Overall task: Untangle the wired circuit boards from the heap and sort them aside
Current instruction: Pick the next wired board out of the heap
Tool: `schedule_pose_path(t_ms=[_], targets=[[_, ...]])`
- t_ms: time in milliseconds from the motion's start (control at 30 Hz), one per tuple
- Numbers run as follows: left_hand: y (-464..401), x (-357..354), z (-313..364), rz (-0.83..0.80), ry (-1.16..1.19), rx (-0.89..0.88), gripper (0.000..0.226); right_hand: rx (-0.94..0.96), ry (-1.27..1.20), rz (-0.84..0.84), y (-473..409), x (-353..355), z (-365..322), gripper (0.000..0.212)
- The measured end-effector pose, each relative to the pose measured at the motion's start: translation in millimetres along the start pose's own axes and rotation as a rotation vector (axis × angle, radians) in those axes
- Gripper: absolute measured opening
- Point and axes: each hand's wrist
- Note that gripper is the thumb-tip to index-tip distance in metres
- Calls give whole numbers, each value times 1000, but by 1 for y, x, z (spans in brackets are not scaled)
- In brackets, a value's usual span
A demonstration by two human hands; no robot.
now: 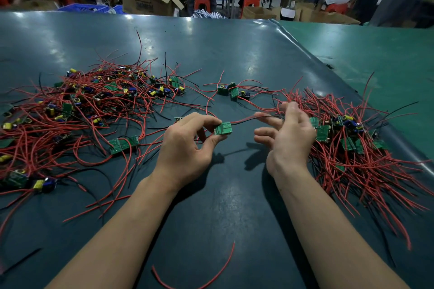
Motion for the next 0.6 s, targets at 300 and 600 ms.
schedule_pose_path(t_ms=[300,600], targets=[[0,0,0,-42,-42,-38,21,-234,206,-514,16,-7,4,16],[1,4,2,3,-19,-62,20,41,182,-68,0,6,-6,22]])
Point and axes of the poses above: each hand's wrist, its own y-axis away from the middle knuckle, its own x-axis out of the back of the hand, z = x × y, and after that the axes turned 15 degrees about -z, right-handed
